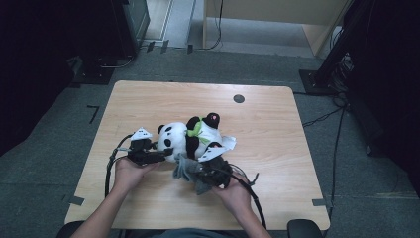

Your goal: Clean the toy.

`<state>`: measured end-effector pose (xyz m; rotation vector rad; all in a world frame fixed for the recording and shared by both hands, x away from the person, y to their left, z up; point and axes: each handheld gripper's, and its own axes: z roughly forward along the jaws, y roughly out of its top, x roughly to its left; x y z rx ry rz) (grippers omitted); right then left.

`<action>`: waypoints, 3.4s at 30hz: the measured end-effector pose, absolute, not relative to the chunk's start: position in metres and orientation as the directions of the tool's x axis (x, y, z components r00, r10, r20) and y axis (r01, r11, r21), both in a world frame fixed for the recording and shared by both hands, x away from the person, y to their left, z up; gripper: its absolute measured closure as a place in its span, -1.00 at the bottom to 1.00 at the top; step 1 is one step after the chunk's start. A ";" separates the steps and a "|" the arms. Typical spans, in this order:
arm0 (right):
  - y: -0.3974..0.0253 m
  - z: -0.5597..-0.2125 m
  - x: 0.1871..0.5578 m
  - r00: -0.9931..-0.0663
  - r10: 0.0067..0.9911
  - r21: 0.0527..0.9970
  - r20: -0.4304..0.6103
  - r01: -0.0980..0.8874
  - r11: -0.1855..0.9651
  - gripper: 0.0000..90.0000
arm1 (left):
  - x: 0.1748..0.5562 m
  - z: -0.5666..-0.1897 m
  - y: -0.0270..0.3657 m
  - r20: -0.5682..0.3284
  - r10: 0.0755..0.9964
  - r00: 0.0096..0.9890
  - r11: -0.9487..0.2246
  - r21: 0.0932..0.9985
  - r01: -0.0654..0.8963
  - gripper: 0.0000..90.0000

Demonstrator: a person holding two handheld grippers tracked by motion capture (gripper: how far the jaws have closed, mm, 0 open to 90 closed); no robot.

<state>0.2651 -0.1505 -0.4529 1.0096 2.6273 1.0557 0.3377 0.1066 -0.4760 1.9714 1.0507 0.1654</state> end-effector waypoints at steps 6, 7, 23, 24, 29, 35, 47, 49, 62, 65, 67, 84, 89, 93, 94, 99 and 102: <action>-0.096 -0.464 0.272 -0.833 0.540 0.642 0.119 0.479 0.598 0.74 | 0.338 -0.476 0.107 -0.264 0.725 0.636 -0.264 0.746 0.611 -0.03; -0.091 -0.466 0.275 -0.836 0.537 0.636 0.115 0.477 0.606 0.74 | 0.338 -0.476 0.107 -0.263 0.725 0.636 -0.265 0.746 0.611 -0.03; -0.093 -0.474 0.300 -0.774 0.634 0.625 -0.002 0.494 0.605 0.73 | 0.337 -0.476 0.107 -0.245 0.718 0.652 -0.287 0.749 0.598 0.00; -0.098 -0.474 0.300 -0.764 0.645 0.622 -0.002 0.504 0.599 0.73 | 0.337 -0.476 0.107 -0.247 0.717 0.652 -0.286 0.749 0.598 0.00; -0.124 -0.470 0.300 -0.732 0.682 0.633 0.008 0.531 0.563 0.74 | 0.338 -0.476 0.108 -0.251 0.716 0.651 -0.284 0.748 0.601 0.00; -0.139 -0.464 0.294 -0.730 0.683 0.637 0.002 0.528 0.562 0.74 | 0.338 -0.476 0.107 -0.251 0.716 0.652 -0.284 0.748 0.600 0.00; -0.193 -0.458 0.291 -0.649 0.760 0.630 0.042 0.607 0.483 0.74 | 0.338 -0.476 0.108 -0.262 0.714 0.650 -0.279 0.745 0.606 0.00; -0.202 -0.457 0.291 -0.633 0.773 0.632 0.047 0.618 0.467 0.74 | 0.338 -0.476 0.108 -0.263 0.714 0.649 -0.277 0.745 0.607 0.00; -0.235 -0.447 0.299 -0.570 0.821 0.650 0.041 0.639 0.411 0.74 | 0.337 -0.477 0.107 -0.253 0.713 0.654 -0.283 0.750 0.598 0.00; -0.245 -0.444 0.300 -0.549 0.834 0.659 0.050 0.646 0.385 0.74 | 0.337 -0.477 0.107 -0.254 0.712 0.654 -0.281 0.751 0.598 0.00; -0.252 -0.443 0.302 -0.537 0.842 0.667 0.058 0.648 0.367 0.74 | 0.337 -0.477 0.107 -0.251 0.712 0.656 -0.283 0.752 0.595 0.00; -0.319 -0.441 0.347 -0.382 0.914 0.717 0.136 0.675 0.175 0.73 | 0.337 -0.479 0.109 -0.237 0.706 0.667 -0.287 0.766 0.576 -0.06; -0.337 -0.449 0.370 -0.325 0.933 0.711 0.156 0.693 0.123 0.72 | 0.338 -0.480 0.109 -0.243 0.705 0.666 -0.279 0.769 0.576 -0.07; -0.346 -0.457 0.382 -0.297 0.938 0.705 0.178 0.703 0.089 0.71 | 0.338 -0.481 0.110 -0.244 0.703 0.668 -0.276 0.773 0.572 -0.08; -0.348 -0.460 0.386 -0.296 0.940 0.709 0.171 0.700 0.091 0.70 | 0.338 -0.481 0.110 -0.245 0.702 0.668 -0.274 0.773 0.572 -0.08; -0.353 -0.473 0.401 -0.267 0.945 0.713 0.189 0.699 0.054 0.69 | 0.337 -0.483 0.111 -0.241 0.701 0.671 -0.271 0.780 0.564 -0.11; -0.355 -0.480 0.410 -0.253 0.946 0.706 0.201 0.707 0.039 0.66 | 0.336 -0.484 0.111 -0.238 0.701 0.672 -0.268 0.786 0.558 -0.13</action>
